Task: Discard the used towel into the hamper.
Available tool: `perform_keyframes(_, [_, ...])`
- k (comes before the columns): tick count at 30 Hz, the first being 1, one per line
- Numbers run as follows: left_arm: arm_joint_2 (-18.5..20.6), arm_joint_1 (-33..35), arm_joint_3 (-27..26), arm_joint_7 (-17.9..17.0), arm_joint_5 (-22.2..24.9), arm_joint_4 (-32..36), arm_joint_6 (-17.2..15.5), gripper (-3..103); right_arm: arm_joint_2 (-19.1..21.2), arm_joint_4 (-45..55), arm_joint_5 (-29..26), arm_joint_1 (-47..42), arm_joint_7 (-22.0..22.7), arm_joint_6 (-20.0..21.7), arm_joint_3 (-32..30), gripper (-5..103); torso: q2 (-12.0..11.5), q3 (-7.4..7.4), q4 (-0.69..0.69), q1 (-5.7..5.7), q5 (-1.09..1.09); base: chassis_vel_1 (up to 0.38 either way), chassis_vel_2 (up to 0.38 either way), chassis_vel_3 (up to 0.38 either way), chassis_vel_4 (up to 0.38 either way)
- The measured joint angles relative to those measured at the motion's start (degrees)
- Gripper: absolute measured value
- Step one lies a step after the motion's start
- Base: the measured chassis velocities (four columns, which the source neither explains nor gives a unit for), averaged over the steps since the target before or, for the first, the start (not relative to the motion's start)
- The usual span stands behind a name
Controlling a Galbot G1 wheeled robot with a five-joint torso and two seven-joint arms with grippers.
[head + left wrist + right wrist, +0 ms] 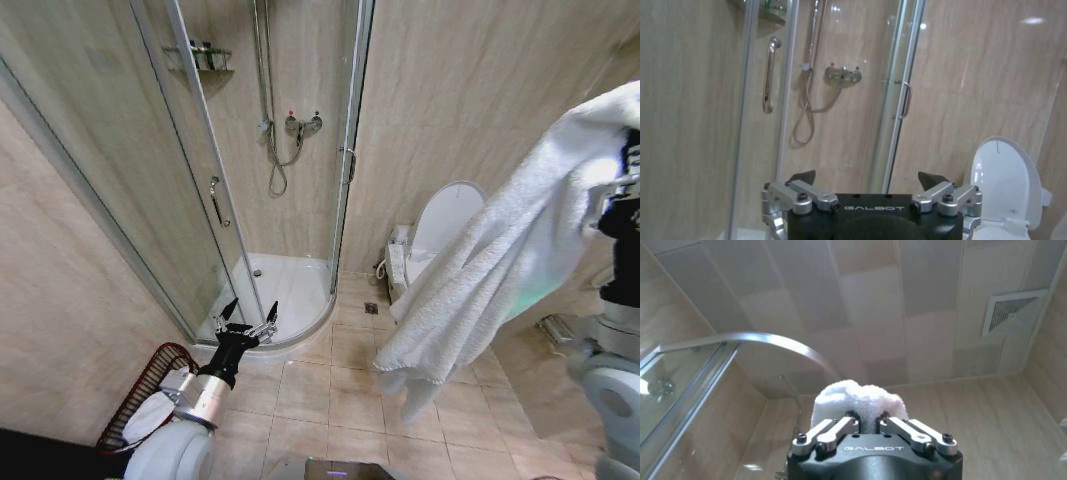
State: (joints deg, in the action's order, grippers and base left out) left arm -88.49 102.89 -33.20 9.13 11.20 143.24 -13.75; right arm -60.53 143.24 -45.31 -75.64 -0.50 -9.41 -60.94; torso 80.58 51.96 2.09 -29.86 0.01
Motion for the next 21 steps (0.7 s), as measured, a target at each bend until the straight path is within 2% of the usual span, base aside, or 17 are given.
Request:
perform_keyframes(10, [0.0,0.0,0.0,0.0,0.0,0.0,0.0,100,-1.17,0.0,0.03,0.29,-0.07,0.02,0.63,12,3.34,1.82,0.0,-1.54,0.0,0.019,0.018,0.021,0.022])
perform_keyframes(21, [0.0,0.0,0.0,0.0,0.0,0.0,0.0,100,-1.28,0.0,0.09,-0.32,-0.31,0.25,0.17,12,6.43,3.46,0.01,-2.95,0.0,0.085,0.093,0.085,0.086])
